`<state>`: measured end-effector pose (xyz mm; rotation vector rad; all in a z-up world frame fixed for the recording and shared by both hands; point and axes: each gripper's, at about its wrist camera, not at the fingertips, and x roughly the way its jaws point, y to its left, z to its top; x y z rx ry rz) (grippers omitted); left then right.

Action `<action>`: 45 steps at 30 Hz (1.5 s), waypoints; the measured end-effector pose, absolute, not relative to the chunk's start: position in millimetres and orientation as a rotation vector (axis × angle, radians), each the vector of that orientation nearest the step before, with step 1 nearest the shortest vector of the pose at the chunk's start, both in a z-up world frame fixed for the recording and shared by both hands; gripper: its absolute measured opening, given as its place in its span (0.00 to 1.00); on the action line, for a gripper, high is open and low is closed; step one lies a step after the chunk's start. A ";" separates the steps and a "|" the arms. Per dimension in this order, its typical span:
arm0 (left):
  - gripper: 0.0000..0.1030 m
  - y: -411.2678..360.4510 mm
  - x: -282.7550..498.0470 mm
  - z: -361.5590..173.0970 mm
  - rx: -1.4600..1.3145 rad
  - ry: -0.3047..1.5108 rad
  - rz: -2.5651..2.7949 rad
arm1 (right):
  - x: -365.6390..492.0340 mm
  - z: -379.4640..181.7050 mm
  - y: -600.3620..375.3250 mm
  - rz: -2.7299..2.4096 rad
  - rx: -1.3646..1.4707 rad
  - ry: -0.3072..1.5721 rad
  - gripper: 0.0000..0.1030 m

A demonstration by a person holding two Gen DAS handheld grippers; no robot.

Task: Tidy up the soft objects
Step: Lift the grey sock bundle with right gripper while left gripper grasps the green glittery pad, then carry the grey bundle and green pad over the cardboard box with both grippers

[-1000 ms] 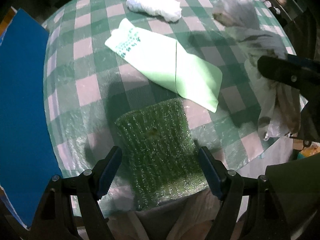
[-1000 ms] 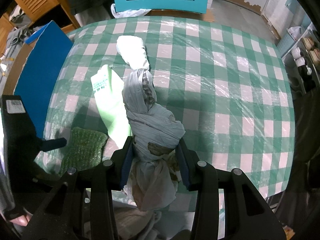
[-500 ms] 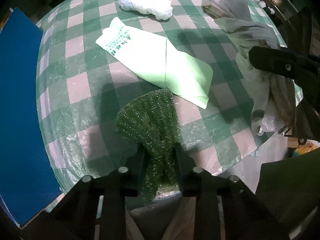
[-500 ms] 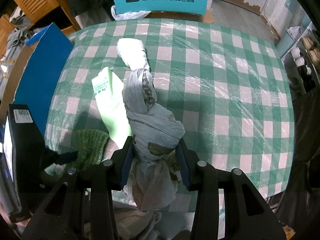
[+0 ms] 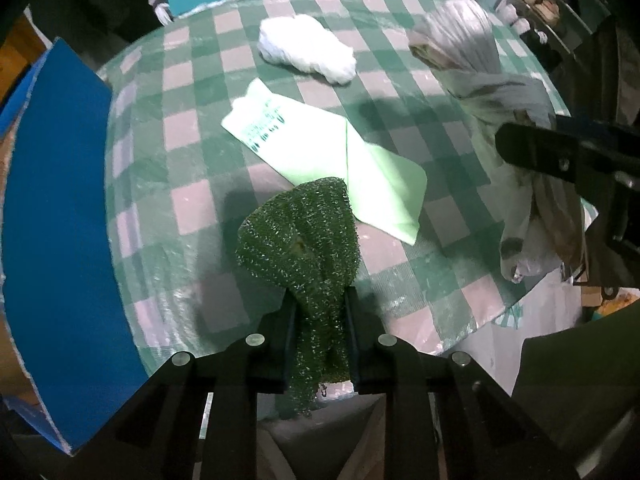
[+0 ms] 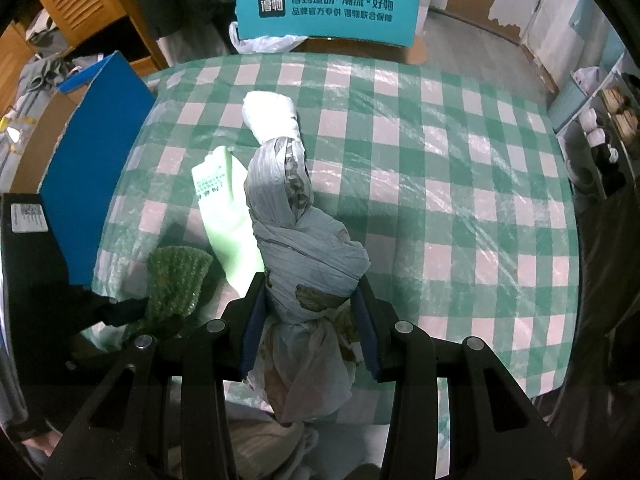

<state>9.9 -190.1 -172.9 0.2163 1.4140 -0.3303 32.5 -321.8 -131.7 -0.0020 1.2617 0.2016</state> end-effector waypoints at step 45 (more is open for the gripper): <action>0.20 -125.6 17.7 -53.2 0.249 1.065 -0.187 | 32.6 -50.0 -260.6 0.336 -0.089 1.046 0.40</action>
